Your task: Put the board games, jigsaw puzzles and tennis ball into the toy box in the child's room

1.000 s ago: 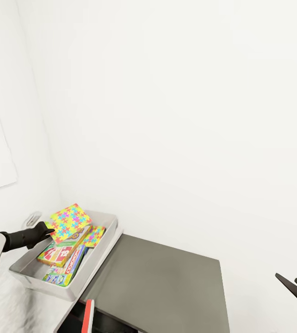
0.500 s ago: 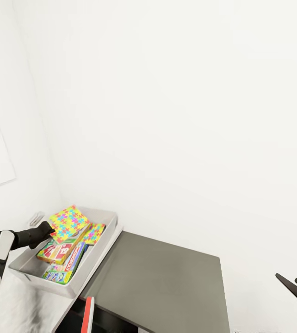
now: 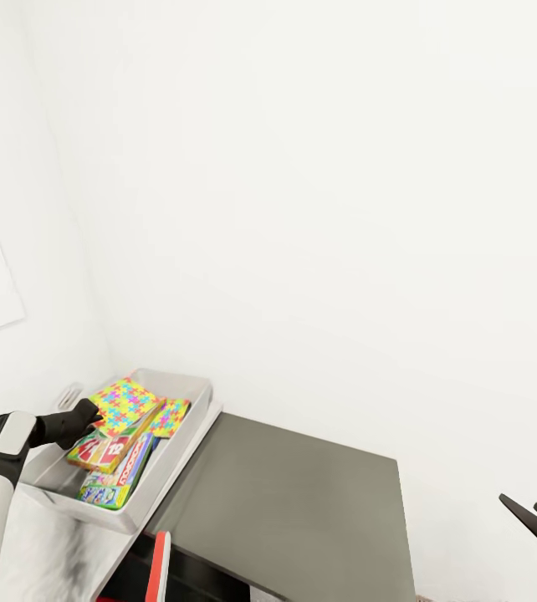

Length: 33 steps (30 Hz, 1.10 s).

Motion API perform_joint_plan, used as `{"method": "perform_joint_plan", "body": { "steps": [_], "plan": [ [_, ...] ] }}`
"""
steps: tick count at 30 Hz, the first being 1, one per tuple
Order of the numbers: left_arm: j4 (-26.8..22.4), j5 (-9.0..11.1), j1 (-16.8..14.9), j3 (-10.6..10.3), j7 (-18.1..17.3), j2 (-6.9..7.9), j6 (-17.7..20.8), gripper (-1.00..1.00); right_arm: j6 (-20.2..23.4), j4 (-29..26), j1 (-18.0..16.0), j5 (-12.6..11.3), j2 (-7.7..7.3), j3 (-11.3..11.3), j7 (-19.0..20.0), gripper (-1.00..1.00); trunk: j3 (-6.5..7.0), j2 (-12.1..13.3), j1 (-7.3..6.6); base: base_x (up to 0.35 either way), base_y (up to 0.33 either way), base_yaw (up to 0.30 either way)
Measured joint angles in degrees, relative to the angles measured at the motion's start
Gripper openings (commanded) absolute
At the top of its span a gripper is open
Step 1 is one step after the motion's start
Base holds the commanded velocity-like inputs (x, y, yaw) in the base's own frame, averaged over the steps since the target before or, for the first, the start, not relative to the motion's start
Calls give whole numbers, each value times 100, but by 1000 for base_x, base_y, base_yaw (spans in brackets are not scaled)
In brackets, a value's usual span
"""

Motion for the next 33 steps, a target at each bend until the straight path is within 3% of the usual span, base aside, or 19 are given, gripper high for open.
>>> {"method": "perform_joint_plan", "body": {
  "steps": [20,33],
  "plan": [
    [9,9,-6,2,25,-7,-12,-100,-8,1,0,0,0,-11,0,100,-188,0,0,0,0,0],
    [4,197,-6,-6,23,14,38,-100,0,1,0,0,0,-11,3,100,-232,-1,0,0,0,0]
  ]
}}
